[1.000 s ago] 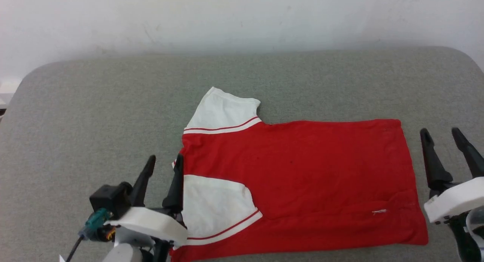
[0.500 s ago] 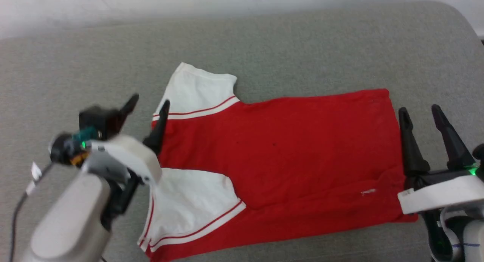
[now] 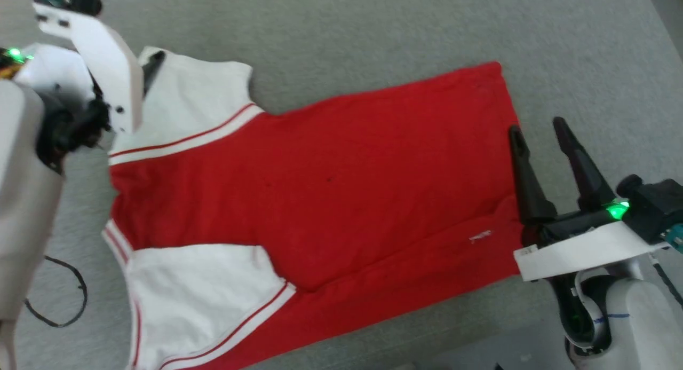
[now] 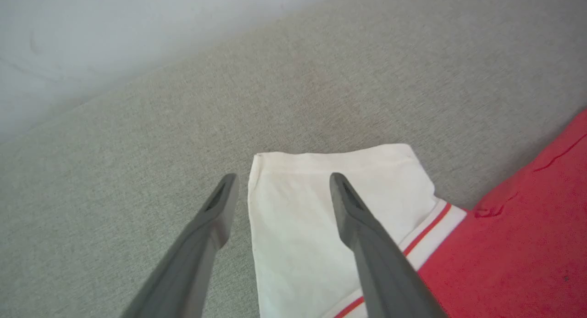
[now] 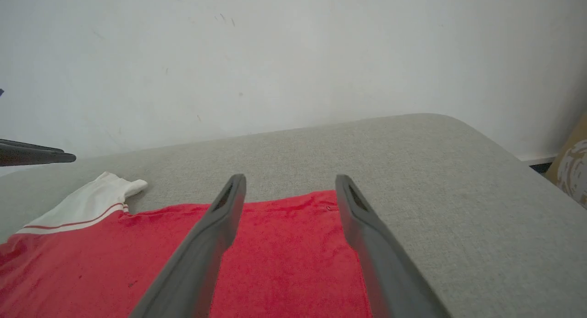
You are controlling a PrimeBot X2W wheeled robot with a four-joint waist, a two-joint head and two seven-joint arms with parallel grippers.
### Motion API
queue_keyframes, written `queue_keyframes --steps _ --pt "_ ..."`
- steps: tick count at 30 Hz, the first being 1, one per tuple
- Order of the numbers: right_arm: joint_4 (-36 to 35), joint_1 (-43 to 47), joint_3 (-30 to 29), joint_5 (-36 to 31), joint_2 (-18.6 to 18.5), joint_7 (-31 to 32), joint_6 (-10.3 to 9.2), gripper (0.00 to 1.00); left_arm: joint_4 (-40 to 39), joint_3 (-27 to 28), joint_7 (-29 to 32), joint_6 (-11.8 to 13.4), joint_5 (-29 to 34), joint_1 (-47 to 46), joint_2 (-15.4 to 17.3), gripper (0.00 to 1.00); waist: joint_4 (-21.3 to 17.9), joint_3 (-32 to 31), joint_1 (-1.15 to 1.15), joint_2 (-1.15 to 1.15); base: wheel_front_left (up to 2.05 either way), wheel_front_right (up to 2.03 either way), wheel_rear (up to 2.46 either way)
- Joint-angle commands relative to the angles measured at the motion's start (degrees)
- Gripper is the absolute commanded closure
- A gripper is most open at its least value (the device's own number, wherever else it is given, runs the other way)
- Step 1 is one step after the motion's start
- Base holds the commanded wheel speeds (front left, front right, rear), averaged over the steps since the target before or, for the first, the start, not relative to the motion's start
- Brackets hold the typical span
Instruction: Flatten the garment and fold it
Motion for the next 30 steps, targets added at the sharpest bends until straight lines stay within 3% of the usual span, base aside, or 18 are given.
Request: queue_keyframes --steps 1,6,13,14,15,19,23,30 --pt "0.3 -0.9 0.4 0.5 0.3 -0.5 -0.05 0.0 1.0 -0.3 1.1 -0.1 -0.1 -1.2 0.6 0.0 -5.1 5.1 -0.01 0.0 0.0 0.0 0.0" --pt "1.3 -2.2 1.8 1.5 0.6 -1.4 -0.05 0.0 6.4 -0.8 9.1 0.7 -0.7 -5.5 1.7 0.0 -6.8 6.6 -0.01 0.0 0.0 0.0 0.0" --pt "2.1 -2.0 1.6 1.5 0.7 -1.9 -0.05 0.0 10.4 -2.5 14.3 1.5 0.7 -7.7 3.1 0.0 -7.2 7.5 -0.01 0.0 0.0 0.0 0.0" --pt "2.2 -1.9 1.5 1.4 0.7 -2.0 -0.05 0.0 10.7 -2.4 15.4 1.5 -0.1 -7.3 2.8 0.71 -7.1 7.4 -0.01 0.0 0.0 0.0 0.0" --pt "2.2 -1.8 1.4 1.4 0.7 -2.0 -0.05 0.0 10.9 -2.2 16.3 1.6 -1.0 -7.0 2.5 1.0 -7.0 7.4 -0.01 0.0 0.0 0.0 0.0" --pt "2.8 -1.7 0.1 0.9 0.6 -1.5 -0.05 0.0 9.7 -1.8 15.0 1.4 -2.1 -5.9 1.8 1.0 -5.8 6.6 -0.01 0.0 0.0 0.0 0.0" --pt "2.5 -2.1 -1.2 -0.2 -1.3 -0.5 -0.05 0.0 8.0 -0.6 7.3 1.5 -1.9 -4.6 0.6 1.0 -3.7 4.3 -0.01 0.0 0.0 0.0 0.0" --pt "1.9 -2.4 -3.3 -0.4 -9.1 9.3 -0.05 0.0 4.1 -0.7 -4.8 1.6 -0.2 -1.2 -2.4 1.0 2.5 -1.0 -0.01 0.0 0.0 0.0 0.0"
